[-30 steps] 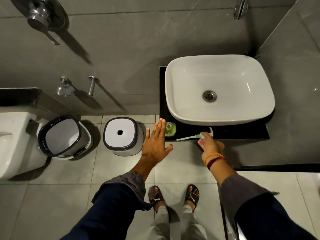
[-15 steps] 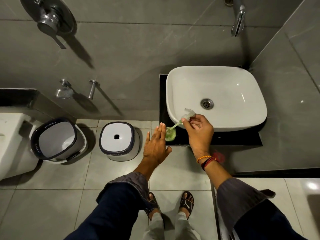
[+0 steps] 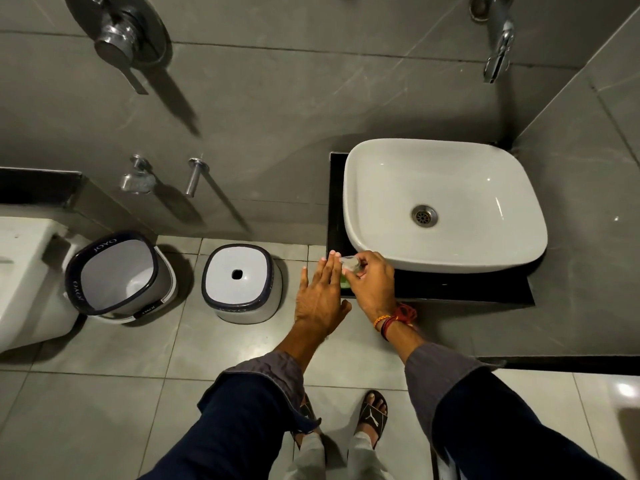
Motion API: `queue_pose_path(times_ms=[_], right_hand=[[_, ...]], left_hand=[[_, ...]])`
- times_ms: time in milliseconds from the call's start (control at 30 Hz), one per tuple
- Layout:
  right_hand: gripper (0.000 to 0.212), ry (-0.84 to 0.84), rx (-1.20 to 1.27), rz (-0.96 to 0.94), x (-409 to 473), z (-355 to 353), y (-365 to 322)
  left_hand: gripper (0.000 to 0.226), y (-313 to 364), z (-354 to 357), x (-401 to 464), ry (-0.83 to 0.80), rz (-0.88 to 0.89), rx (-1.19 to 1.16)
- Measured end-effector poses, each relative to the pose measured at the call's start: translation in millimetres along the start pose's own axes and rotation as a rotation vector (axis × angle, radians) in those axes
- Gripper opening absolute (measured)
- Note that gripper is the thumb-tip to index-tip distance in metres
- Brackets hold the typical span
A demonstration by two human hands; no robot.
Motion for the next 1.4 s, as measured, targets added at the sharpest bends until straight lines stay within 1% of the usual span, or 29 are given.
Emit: queue_pose_path(times_ms=[233, 333, 400, 500, 600, 700, 767, 867, 933, 1033, 1133, 1200, 1267, 1333, 1400], right_hand=[[0.036, -0.089, -0.084, -0.097, 4.4, 1.3, -4.7], [0.026, -0.126, -0.105, -0.109, 6.9, 4.3, -4.4], [0.021, -0.101, -0.110, -0.075, 10.0, 3.5, -3.2], [0.033, -0.042, -0.184, -0.024, 13.8, -0.9, 0.9], [0.039, -0.002, -0.177, -0.061, 9.2, -1.5, -3.1], [0.033, -0.049, -0.127, -0.072, 5.8, 4.9, -2.5], [0.032, -0.026, -0.107, 0.001, 7.4, 3.9, 3.0], [0.048, 0.019, -0.131, 0.108, 7.9, 1.4, 7.7], [0.053, 0.054, -0.084, 0.086, 2.3, 1.0, 3.7], [0.045, 0.016, -0.035, 0.001, -4.6, 7.2, -3.6], [0.033, -0.013, -0.076, 0.012, 0.2, 7.1, -2.6], [0.035, -0.012, -0.152, 0.033, 3.9, 4.6, -1.6], [0.040, -0.014, -0.212, -0.003, 3.8, 3.6, -5.9], [0.042, -0.030, -0.201, -0.056, 1.6, 3.8, -11.1], [0.036, -0.077, -0.192, -0.082, 1.0, 5.6, -11.3]], left_hand=[[0.098, 2.3, -2.2, -1.0, -0.004, -0.003, 0.018], [0.097, 3.2, -3.7, -1.3, -0.010, -0.008, 0.025], [0.097, 4.5, -4.6, -1.8, -0.014, -0.013, 0.028], [0.097, 5.8, -5.8, -1.5, -0.024, -0.004, 0.014], [0.095, 4.6, -6.5, -2.8, -0.020, -0.002, 0.027], [0.095, 4.9, -6.8, -3.0, -0.022, -0.009, 0.025], [0.096, 5.7, -7.2, -3.5, -0.024, -0.019, 0.020], [0.095, 6.0, -7.3, -4.1, -0.030, -0.022, 0.018], [0.093, 5.3, -8.0, -4.3, -0.025, -0.019, 0.015], [0.092, 5.0, -8.2, -4.5, -0.022, -0.017, 0.012], [0.094, 5.8, -7.6, -3.7, -0.030, -0.025, 0.024], [0.094, 6.0, -7.7, -3.5, -0.026, -0.028, 0.033], [0.093, 6.2, -7.6, -3.9, -0.021, -0.023, 0.036], [0.091, 6.5, -7.7, -4.8, -0.015, -0.019, 0.037], [0.090, 6.8, -7.7, -4.7, -0.016, -0.021, 0.034]])
Point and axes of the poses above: each hand's wrist, its own x-axis towards the middle knuckle, its own z-axis out of the palm, y = z × x, the point moved 6 cm from there along x, towards the middle knuckle, and after that the axes turned 8 degrees about x, right-handed, at the moved point
